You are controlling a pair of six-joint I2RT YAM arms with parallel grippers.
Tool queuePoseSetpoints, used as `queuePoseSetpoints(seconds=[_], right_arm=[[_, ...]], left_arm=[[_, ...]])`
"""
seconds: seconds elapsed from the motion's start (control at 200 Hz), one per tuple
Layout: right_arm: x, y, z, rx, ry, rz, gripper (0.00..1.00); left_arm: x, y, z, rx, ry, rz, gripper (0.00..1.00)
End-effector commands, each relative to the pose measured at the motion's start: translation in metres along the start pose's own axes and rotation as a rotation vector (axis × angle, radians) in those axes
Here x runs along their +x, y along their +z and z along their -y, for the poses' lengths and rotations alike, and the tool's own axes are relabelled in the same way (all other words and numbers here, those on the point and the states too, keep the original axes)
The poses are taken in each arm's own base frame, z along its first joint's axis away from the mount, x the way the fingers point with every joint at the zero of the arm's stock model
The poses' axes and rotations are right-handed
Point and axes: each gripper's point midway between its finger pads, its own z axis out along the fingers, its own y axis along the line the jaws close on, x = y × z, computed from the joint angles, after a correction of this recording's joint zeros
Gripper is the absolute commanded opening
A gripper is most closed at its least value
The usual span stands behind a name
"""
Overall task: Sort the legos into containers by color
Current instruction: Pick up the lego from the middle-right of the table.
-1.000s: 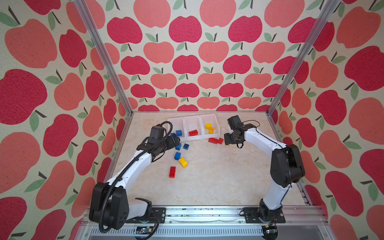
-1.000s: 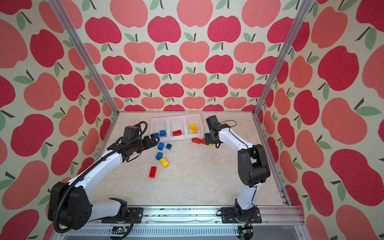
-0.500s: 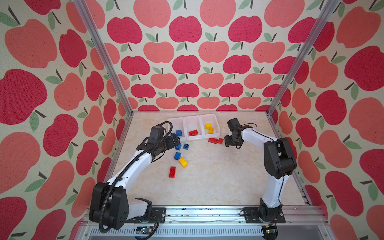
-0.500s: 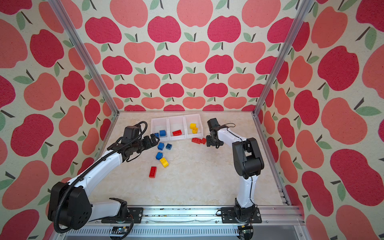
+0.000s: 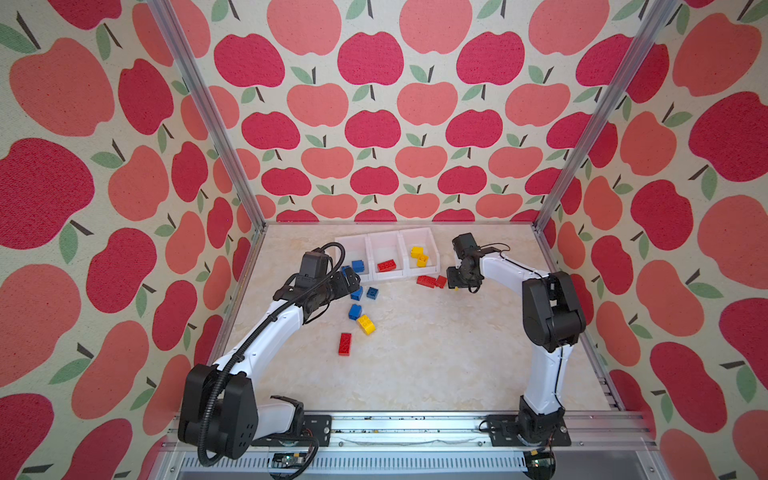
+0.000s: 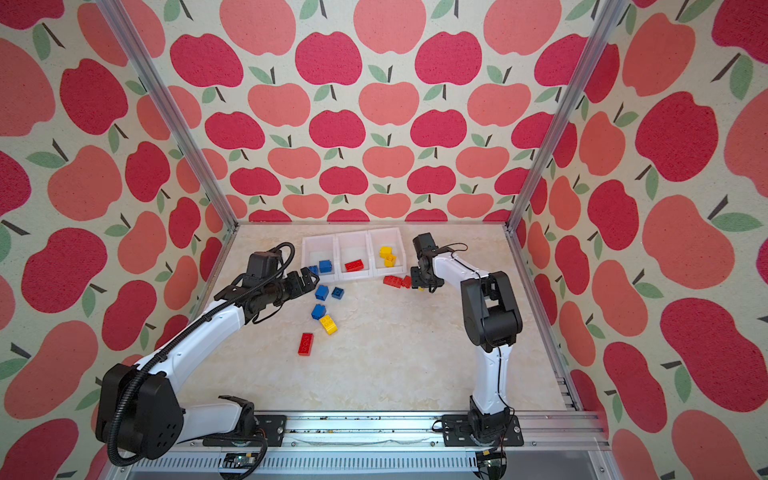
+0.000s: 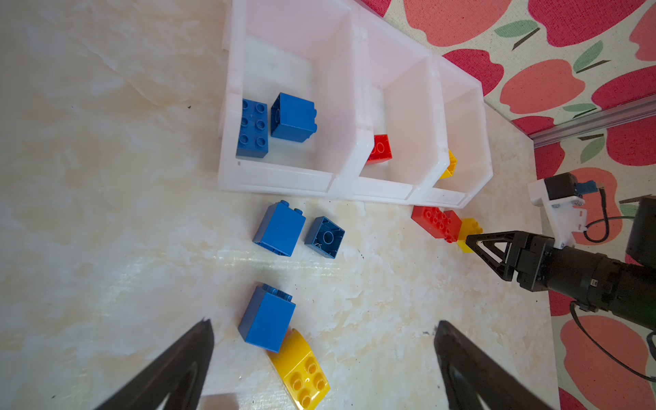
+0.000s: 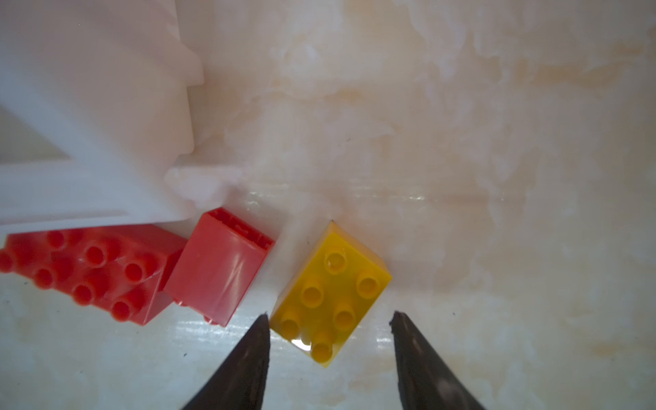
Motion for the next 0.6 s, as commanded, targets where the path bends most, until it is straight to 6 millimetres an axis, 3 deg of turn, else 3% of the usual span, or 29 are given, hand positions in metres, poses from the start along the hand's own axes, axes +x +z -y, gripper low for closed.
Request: queuePoseSetpoints(seconds=[0.0,0.31,0.595], right_arm=[[-0.0076,-0.0056,-0.0038,-0.022,0.015,0.016,0.58],[-0.0107,-0.0037,-0.0010,-0.012,0.115,0.014,0.65],[-0.0160,-0.0035,0.0008,-0.010,0.284,0.024,0.66]], left_arm=[[-0.0062,-0.0004,0.0048,-0.001,-0.011,0.006,0.99],[-0.0071,0.0015,0.0069,0.002,-0.010,0.004,0.99],[-0.0052,0.0021,0.0065,0.000,-0.009,0.000,0.99]])
